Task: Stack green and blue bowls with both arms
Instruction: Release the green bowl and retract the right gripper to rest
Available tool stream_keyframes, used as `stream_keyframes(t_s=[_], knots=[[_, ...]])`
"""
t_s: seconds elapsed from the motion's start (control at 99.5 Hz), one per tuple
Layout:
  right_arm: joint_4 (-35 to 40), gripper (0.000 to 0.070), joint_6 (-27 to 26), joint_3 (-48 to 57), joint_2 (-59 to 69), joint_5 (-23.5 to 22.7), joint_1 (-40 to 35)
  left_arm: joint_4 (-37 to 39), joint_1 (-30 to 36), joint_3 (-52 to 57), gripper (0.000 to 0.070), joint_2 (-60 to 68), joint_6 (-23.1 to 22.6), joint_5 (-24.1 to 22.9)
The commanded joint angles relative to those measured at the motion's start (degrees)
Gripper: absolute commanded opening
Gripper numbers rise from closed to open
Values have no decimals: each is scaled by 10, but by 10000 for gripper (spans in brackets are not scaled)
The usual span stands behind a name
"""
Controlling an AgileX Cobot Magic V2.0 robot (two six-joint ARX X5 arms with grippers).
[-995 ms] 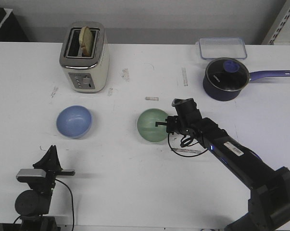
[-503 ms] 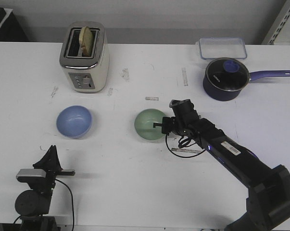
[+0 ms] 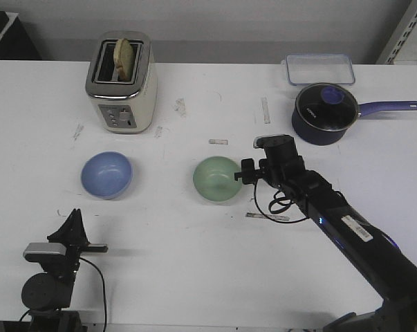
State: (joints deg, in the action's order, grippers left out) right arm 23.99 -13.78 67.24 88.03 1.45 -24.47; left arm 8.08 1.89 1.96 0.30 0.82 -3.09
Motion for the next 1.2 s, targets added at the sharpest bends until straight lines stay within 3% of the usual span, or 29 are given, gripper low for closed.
stream_keyframes(t_s=[0.0,0.09,0.221,0.392,0.654,0.935,1.186], knots=[[-3,417,105,4,-14,19,-4,6,-1,-12,3,-1,3,1],[-22,374,141,-21,-49,33,3,6,-1,-12,3,-1,3,1],[-66,175,151,-80,-103,31,25,6,-1,-12,2,-1,3,1],[-97,16,151,-162,-181,31,78,6,-1,-12,3,-1,3,1],[-181,13,118,-279,-299,30,162,6,-1,-12,2,-1,3,1],[-184,13,118,-363,-435,31,238,6,-1,-12,3,-1,3,1],[-184,13,116,-423,-553,30,250,6,-1,-12,2,-1,3,1]])
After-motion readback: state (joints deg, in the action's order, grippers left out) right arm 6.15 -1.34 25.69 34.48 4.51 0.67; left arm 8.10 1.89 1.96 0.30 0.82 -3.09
